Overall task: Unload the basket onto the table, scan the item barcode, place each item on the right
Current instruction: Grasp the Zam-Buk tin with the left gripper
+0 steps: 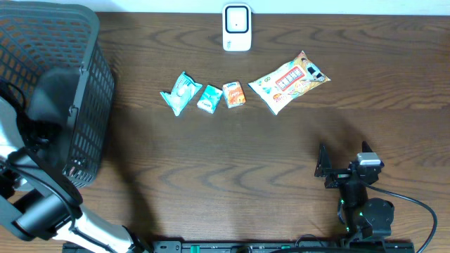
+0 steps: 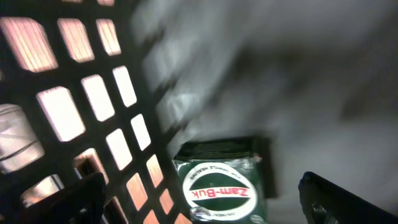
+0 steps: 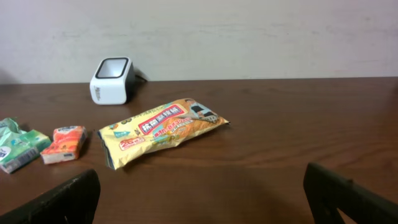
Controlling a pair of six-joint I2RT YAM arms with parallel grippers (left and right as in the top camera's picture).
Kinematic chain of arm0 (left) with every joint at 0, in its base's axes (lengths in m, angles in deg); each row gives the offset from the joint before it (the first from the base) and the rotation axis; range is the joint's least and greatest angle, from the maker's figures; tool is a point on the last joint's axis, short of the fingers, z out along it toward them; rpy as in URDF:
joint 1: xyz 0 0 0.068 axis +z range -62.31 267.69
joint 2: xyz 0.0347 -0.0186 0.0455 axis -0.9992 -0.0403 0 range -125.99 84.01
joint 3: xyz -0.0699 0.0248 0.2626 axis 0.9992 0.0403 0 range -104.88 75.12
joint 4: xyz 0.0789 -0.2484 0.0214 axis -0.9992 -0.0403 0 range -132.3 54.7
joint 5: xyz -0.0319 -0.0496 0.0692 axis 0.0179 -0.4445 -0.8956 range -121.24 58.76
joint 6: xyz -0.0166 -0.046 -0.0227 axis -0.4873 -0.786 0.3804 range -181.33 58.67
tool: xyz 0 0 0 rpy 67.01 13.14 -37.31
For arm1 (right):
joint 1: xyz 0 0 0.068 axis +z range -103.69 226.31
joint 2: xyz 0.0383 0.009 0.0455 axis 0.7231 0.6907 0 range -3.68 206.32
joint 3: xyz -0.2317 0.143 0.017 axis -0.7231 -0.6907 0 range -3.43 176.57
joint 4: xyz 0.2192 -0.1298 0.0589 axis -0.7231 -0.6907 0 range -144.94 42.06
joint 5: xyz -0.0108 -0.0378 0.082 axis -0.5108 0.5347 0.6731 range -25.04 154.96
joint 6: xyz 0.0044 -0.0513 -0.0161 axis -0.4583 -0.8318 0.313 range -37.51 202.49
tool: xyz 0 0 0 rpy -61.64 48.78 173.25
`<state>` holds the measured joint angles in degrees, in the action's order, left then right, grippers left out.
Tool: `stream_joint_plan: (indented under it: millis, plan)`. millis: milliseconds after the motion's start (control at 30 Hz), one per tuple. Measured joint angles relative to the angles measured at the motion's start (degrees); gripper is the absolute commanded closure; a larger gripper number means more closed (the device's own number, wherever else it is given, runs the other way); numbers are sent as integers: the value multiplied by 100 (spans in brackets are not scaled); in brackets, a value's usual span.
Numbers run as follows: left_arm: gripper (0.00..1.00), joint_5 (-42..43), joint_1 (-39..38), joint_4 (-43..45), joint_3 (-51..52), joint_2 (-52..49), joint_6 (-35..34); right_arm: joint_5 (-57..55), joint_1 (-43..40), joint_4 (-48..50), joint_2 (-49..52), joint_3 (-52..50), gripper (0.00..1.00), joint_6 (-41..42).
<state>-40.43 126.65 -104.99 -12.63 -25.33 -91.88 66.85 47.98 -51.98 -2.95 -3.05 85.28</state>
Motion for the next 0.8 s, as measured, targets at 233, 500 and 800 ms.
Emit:
stream_joint_plan:
  millis: [233, 500, 800]
  plan:
    - [2, 15, 0, 59, 378, -136, 273, 0, 0, 0, 0, 0, 1, 0]
    - [2, 776, 0, 396, 568, -136, 1106, 0, 0, 0, 0, 0, 1, 0]
    - [2, 1051, 0, 575, 1064, -136, 1690, 2, 0, 0, 0, 0, 1, 0]
